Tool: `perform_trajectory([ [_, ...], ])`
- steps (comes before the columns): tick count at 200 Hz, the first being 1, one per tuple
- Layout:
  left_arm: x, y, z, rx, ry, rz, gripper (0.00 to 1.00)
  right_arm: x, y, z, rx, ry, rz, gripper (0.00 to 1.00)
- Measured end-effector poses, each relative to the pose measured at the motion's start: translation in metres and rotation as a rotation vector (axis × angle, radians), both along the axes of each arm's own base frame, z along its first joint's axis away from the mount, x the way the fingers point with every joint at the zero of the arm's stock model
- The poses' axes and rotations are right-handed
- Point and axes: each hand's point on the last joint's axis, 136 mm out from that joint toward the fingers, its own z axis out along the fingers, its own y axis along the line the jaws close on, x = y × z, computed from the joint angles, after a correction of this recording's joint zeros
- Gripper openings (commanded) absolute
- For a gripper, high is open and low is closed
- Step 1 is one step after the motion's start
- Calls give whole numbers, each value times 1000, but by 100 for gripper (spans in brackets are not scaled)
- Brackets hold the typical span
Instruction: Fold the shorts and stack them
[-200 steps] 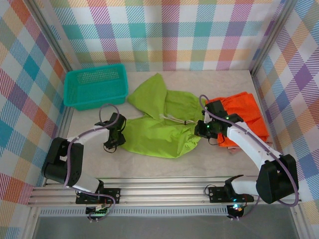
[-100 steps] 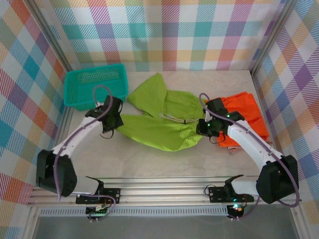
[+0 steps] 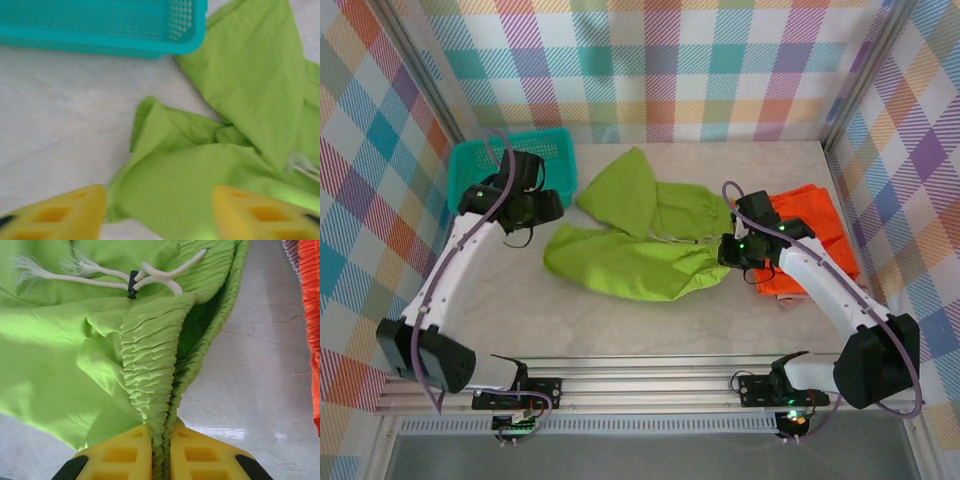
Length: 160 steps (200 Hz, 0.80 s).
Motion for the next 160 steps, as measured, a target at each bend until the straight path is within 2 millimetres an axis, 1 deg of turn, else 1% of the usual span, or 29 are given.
perform_trajectory([
  [13, 3, -6, -23, -58, 48, -13, 77, 0, 0, -3, -3, 9, -1, 15],
  [28, -3, -9, -48, -103, 99, -7, 79, 0, 1, -4, 0, 15, -2, 15],
  [45, -19, -7, -71, -130, 144, 11, 79, -1, 2, -4, 7, 17, 1, 15],
  [61, -34, -4, -88, -146, 171, 36, 78, -2, 3, -7, 14, 24, 2, 15],
  [98, -68, 9, -130, -169, 242, 138, 74, -7, 4, -16, 25, 45, 5, 15],
  [110, -79, 13, -143, -166, 263, 175, 71, -8, 5, -17, 30, 49, 6, 15],
  [136, -103, 25, -162, -154, 285, 269, 69, -8, 7, -19, 45, 52, 6, 15],
  [149, -109, 30, -168, -145, 293, 308, 65, -8, 9, -20, 53, 52, 5, 15],
  [160, -111, 33, -173, -140, 298, 334, 63, -8, 9, -21, 58, 54, 4, 15],
])
